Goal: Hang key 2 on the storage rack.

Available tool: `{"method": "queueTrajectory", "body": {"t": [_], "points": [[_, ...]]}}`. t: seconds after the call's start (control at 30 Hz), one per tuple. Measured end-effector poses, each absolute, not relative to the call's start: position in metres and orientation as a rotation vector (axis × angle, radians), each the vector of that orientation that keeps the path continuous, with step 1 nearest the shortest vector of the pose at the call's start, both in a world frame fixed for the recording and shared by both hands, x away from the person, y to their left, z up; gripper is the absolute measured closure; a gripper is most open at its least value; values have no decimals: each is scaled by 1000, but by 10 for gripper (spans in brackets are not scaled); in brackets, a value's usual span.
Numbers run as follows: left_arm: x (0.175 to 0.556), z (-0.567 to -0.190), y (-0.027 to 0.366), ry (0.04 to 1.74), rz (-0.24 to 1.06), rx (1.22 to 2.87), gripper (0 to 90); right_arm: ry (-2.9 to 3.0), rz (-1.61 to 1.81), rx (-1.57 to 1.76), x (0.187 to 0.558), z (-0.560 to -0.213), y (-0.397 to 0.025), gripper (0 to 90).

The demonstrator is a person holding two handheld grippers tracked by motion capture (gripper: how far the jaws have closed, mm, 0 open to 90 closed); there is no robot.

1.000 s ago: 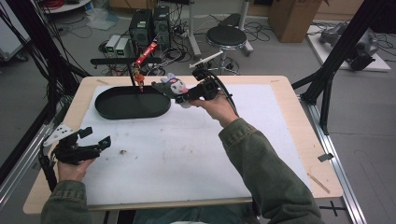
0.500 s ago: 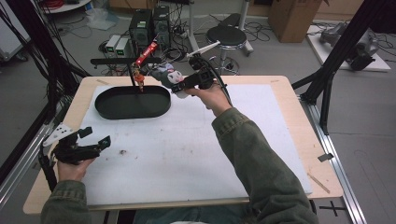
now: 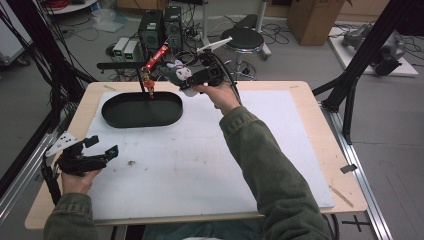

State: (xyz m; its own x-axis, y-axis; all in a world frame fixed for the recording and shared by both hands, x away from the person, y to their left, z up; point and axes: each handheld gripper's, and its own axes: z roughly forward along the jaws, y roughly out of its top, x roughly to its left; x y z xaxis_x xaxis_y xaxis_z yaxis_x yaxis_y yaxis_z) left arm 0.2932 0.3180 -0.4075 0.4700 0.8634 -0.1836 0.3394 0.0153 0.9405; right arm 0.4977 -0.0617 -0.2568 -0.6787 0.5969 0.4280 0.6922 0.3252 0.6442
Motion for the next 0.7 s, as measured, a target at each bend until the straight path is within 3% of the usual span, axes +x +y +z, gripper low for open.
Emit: {"method": "queueTrajectory", "body": {"t": [0.7], "points": [[294,-407,320,1076,560,1543,70,-2434,-1290,-1276,531,-255,-27,518]]}}
